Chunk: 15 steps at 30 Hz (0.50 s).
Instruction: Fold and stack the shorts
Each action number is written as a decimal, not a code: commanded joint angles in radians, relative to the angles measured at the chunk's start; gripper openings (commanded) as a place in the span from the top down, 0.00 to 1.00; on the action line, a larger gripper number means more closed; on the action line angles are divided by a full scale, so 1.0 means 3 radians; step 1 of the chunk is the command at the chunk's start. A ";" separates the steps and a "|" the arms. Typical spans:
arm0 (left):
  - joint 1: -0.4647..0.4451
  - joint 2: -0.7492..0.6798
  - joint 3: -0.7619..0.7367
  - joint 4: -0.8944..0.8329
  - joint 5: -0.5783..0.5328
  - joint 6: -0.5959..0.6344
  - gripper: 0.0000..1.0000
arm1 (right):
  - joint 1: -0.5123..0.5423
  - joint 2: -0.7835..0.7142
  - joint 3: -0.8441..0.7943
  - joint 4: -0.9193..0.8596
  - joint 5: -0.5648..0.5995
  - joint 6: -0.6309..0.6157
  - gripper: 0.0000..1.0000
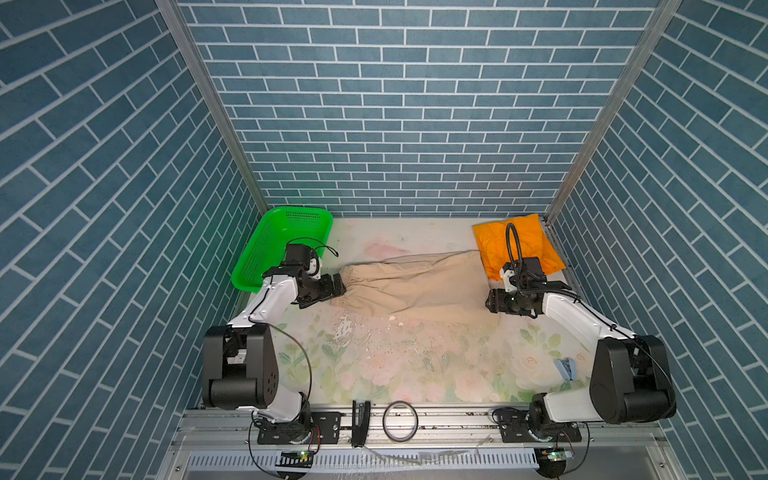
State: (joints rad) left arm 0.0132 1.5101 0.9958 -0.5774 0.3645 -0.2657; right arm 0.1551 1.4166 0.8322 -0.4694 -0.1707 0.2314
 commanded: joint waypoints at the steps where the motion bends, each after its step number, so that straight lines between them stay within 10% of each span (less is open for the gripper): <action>1: 0.0012 0.0009 -0.0148 0.0310 0.0057 -0.0089 0.00 | -0.0016 0.0040 -0.0053 0.0245 -0.0052 0.0251 0.27; 7: 0.0008 0.0182 -0.0236 0.0622 0.0222 -0.0108 0.05 | -0.0108 0.0325 -0.0137 0.0589 -0.0234 0.0347 0.28; 15: 0.0007 0.0338 -0.0292 0.0599 0.0427 -0.0105 0.57 | -0.0158 0.0452 -0.0286 0.0828 -0.0535 0.0565 0.61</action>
State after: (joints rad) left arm 0.0135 1.5993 0.9283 -0.4011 0.4522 -0.3008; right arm 0.1135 1.5497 0.7631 -0.2569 -0.2852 0.3565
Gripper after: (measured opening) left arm 0.464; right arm 0.426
